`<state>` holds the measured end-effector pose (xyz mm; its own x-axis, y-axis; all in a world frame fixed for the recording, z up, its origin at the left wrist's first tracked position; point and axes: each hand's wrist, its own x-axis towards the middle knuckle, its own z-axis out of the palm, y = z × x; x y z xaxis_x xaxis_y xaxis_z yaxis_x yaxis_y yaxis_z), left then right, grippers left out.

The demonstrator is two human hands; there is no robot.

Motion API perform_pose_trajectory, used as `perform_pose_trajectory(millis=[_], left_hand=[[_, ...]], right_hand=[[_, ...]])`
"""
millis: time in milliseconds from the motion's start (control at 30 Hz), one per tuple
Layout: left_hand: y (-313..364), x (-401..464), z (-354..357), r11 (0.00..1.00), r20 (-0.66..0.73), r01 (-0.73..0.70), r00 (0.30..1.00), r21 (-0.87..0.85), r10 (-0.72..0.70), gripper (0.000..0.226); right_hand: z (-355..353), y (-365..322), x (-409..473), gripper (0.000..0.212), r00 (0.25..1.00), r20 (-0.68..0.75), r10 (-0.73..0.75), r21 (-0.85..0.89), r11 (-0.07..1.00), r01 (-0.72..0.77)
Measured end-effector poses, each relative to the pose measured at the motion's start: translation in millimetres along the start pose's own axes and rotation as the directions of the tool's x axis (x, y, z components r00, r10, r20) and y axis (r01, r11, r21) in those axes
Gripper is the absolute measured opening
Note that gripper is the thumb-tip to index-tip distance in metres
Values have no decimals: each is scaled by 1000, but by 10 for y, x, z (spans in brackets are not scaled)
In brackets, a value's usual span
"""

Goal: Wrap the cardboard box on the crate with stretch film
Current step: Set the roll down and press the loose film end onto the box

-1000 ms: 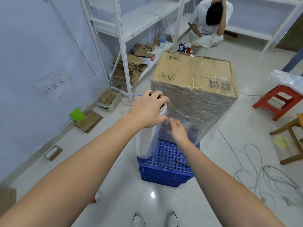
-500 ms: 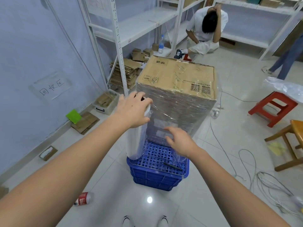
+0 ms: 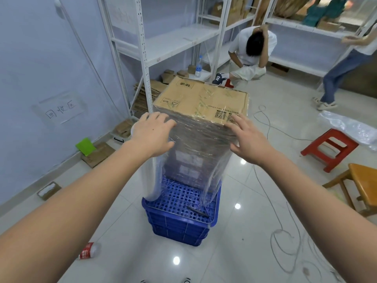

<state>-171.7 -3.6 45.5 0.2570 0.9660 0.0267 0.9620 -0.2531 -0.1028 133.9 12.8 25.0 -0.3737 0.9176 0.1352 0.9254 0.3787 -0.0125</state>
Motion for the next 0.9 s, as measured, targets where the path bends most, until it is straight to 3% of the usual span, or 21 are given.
perform_pose_trajectory(millis=[133,233,333,433,533,700,767,833,900], left_hand=[[513,13,-89,965,-225,-204,960,-166,164,43],[860,104,153,915,-165,-244,966,-320,200,36],[1108,223,540,831,35,-97,990,-548,139,43],[1375,332,893,697,173,63,981,-714,88,64],[1618,464,1065,545,212,178,977,-820,-1,79],[1864,587,1007,389,213,281,955,-877,-208,62],[1857,493,803,472,174,232,971,-851,-164,55],[1659,83,593,711,-127,-33,989,-702,-79,50],[1254,-448,417,881,-565,-234,824,-411,-45,47]], right_hand=[[31,63,17,83,997,77,6,57,998,-10],[21,77,-7,83,996,85,-4,71,997,-2],[-10,96,-46,85,994,111,2,71,997,-10],[-9,84,-51,85,994,106,5,86,996,-14],[32,128,-24,86,996,89,-4,119,993,-7],[132,246,-3,89,997,69,-42,164,986,30],[97,277,-12,85,995,59,-81,145,987,72],[71,187,-123,78,992,-110,-66,248,964,91],[75,-66,-317,77,950,-312,22,480,867,138]])
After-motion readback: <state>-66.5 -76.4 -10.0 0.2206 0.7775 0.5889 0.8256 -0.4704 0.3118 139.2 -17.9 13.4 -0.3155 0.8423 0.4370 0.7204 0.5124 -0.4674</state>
